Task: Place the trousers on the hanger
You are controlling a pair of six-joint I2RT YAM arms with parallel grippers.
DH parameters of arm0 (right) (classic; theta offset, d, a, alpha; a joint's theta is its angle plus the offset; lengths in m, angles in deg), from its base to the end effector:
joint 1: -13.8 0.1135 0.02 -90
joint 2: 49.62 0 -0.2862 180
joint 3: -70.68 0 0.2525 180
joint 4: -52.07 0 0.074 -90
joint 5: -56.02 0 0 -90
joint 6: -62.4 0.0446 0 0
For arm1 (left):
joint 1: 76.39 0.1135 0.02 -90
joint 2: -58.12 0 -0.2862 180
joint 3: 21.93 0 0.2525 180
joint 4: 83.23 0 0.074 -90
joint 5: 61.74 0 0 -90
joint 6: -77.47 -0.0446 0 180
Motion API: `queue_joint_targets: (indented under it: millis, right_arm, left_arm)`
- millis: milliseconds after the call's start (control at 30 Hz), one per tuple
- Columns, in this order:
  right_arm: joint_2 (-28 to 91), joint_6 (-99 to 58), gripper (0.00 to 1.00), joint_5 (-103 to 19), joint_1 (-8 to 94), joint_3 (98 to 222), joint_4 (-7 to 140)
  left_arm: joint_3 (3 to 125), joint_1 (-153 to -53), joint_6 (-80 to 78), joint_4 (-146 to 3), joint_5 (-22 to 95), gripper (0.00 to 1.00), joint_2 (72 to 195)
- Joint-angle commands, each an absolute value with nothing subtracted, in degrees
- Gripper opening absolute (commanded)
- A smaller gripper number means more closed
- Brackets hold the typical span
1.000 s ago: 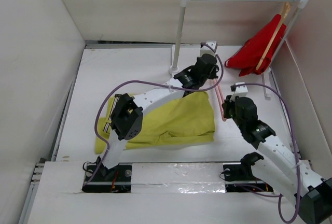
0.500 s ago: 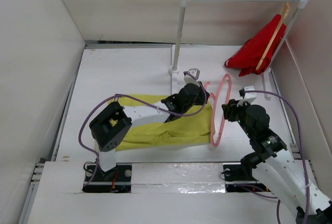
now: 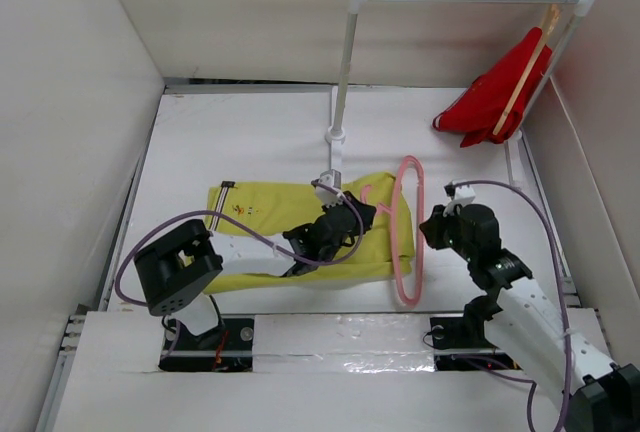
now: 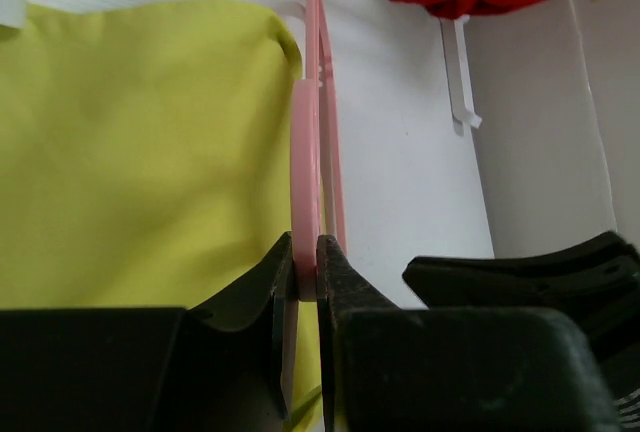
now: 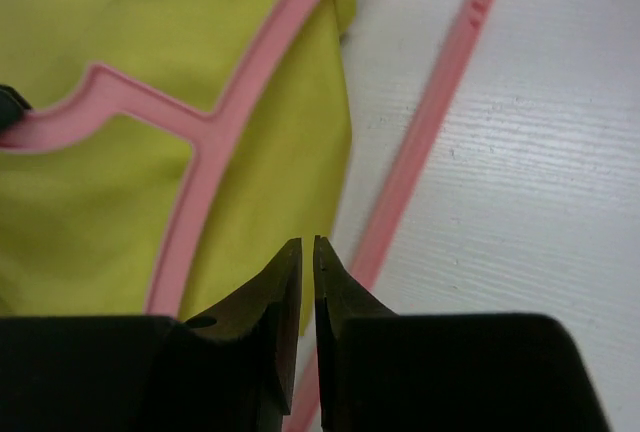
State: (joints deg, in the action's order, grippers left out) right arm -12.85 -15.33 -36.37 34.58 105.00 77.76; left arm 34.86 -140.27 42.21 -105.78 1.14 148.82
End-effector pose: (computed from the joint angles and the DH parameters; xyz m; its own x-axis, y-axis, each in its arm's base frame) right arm 0.1373 0.0541 0.2181 -0.5135 0.0322 -0.8575 -0.2863 0.9356 0.2066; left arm 0.1699 -0.3004 0.2364 -0.5419 -0.5455 -0.6393 0.2769 0.6023 -0.7487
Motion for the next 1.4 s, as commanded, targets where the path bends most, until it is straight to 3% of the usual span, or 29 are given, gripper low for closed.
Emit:
queue_joint_targets:
  millis: [0, 33, 67, 167, 300, 633, 800, 933, 1167, 1267, 1367]
  right_arm:
    - [-12.89, -13.11, 0.23, -40.48, 34.11, 102.62, 69.88]
    - [-11.93, -13.1, 0.3, -40.83, 34.11, 101.57, 68.38]
    - [-10.52, -13.1, 0.45, -41.27, 34.11, 101.22, 66.98]
    - [-2.62, -13.72, 0.57, -42.86, 33.59, 102.08, 62.05]
    - [5.21, -14.16, 0.63, -44.18, 33.58, 102.01, 54.42]
    - [14.97, -13.9, 0.58, -42.69, 33.58, 104.28, 50.7]
    - [16.38, -13.02, 0.78, -43.29, 33.58, 104.03, 50.27]
    - [18.4, -11.7, 0.7, -48.38, 33.58, 101.83, 45.79]
    - [19.55, -11.08, 0.44, -54.02, 33.58, 97.87, 42.0]
    - [16.49, -10.73, 0.44, -52.7, 33.58, 96.82, 43.06]
    - [15.42, -10.64, 0.26, -51.91, 33.58, 97.08, 44.46]
  left_arm:
    - [32.78, -140.02, 43.02, -108.07, -5.58, 0.0, 144.96]
    - [32.77, -140.02, 42.76, -108.15, -4.71, 0.0, 145.13]
    - [32.86, -140.02, 42.49, -107.98, -4.09, 0.0, 145.31]
    - [32.6, -140.02, 42.4, -109.03, -3.21, 0.0, 146.18]
    - [32.68, -140.02, 41.88, -109.03, -2.68, 0.0, 147.5]
    - [33.3, -138.88, 42.31, -111.06, 0.75, 0.0, 151.9]
    - [32.51, -138.88, 42.32, -110.8, 0.04, 0.0, 151.2]
    - [32.16, -138.88, 41.88, -110.53, -1.1, 0.0, 150.67]
    - [31.89, -138.88, 41.09, -110.35, -1.45, 0.0, 151.63]
    - [32.59, -138.88, 40.47, -109.83, -1.1, 0.0, 152.25]
    - [32.33, -139.41, 40.73, -110.88, -0.58, 0.0, 153.13]
